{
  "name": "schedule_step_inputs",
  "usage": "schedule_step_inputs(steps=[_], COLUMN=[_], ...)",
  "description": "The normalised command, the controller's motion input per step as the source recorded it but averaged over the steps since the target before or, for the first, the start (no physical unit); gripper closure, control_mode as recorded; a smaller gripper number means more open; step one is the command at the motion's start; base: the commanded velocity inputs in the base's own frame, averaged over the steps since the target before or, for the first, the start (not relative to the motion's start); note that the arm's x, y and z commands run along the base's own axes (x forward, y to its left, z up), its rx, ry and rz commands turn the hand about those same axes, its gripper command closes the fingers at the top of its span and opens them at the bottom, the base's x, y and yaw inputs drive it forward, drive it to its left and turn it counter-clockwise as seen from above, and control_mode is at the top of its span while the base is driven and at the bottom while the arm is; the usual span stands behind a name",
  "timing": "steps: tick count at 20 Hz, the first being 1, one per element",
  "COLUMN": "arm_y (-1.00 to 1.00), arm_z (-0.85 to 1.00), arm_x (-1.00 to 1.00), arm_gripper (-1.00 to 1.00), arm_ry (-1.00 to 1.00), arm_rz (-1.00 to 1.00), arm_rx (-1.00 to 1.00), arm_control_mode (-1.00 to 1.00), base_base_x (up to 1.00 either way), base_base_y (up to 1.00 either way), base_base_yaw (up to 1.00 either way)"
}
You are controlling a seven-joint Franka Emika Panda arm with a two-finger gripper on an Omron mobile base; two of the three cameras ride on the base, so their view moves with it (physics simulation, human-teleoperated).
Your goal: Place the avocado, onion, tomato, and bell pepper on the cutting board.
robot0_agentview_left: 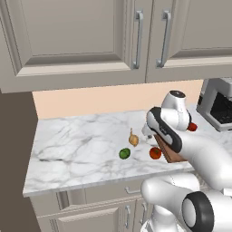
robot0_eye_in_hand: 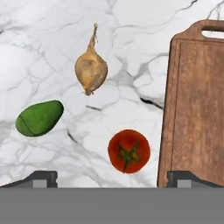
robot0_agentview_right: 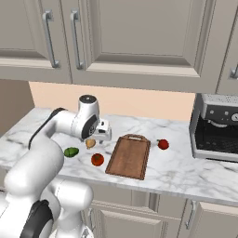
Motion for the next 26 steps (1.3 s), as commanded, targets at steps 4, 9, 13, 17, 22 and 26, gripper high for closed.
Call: schedule_step_inputs(steps=[4,9,13,17,22,26], arm_y=[0.00,0.00,-0.03,-0.09,-0.03,0.00], arm_z=[-0.45,-0.15,-0.20,-0.31,-0.30,-0.27], arm_x=[-0.02,0.00,-0.02,-0.01,0.02,0.07], arm_gripper=[-1.00,-1.00,-1.00,-1.00,-1.00,-1.00], arm_ry=[0.00,0.01,0.00,0.00,0.00,0.00], arm_rz=[0.00,0.00,0.00,0.00,0.00,0.00], arm_rx=[0.00,0.00,-0.04,-0.07,-0.05,-0.01], arm_control_mode=[-1.00,-1.00,-1.00,-1.00,-1.00,-1.00], base_base_x=[0.00,0.00,0.00,0.00,0.00,0.00], base_base_y=[0.00,0.00,0.00,0.00,0.00,0.00], base_base_yaw=[0.00,0.00,0.00,0.00,0.00,0.00])
